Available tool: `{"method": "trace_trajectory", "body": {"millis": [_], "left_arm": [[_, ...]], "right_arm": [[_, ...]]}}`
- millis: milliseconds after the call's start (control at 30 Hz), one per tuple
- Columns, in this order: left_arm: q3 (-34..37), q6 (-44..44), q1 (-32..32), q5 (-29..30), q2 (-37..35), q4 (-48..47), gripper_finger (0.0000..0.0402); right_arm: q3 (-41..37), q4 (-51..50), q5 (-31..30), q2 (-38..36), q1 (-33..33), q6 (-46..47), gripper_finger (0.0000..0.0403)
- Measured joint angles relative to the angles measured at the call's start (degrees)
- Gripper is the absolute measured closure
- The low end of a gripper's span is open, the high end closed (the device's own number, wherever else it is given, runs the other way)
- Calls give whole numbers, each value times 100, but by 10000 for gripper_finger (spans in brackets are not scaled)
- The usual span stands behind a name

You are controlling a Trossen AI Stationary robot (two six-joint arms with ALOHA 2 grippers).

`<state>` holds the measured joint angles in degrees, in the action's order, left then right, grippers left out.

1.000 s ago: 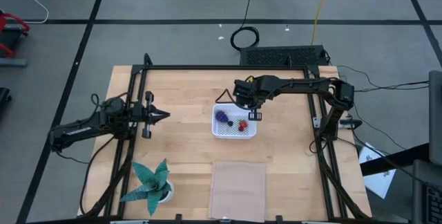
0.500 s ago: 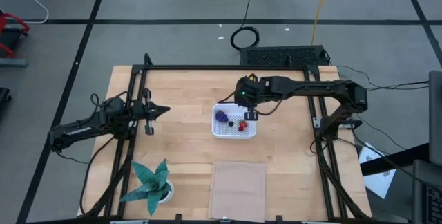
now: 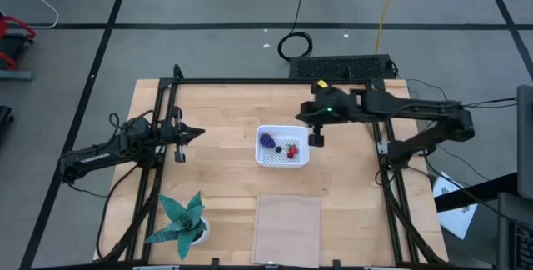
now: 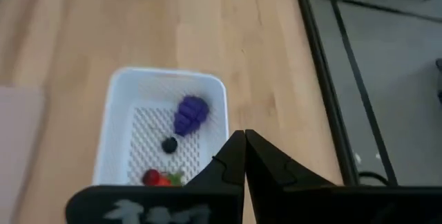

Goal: Pick and placing Produce into tupperware
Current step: Return to Home Position

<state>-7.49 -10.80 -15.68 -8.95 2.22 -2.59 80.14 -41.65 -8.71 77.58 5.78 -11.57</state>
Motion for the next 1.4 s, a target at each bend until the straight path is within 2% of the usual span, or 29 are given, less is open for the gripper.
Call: {"method": "trace_trajectory", "body": {"millis": [200,400,667,767,1000,1233,1400], "left_arm": [[2,74,0,0,0,-20,380],[0,79,0,-1,1,-25,382],[2,87,2,-2,2,-26,399],[2,89,2,-2,2,-26,392],[0,100,2,-4,2,-25,376],[0,74,0,-4,0,-31,376],[1,80,2,-4,1,-68,376]], "right_arm": [[-393,278,9,-750,-304,368,403],[-1604,1400,397,-1837,-365,745,403],[-3119,2521,459,-3456,-52,1284,403],[-3632,2822,801,-3894,41,1526,403],[-4748,3858,1328,-4427,61,1828,403],[-5471,4771,1338,-4556,-7,2237,403],[-5708,4798,1330,-4751,-27,2013,403]]}}
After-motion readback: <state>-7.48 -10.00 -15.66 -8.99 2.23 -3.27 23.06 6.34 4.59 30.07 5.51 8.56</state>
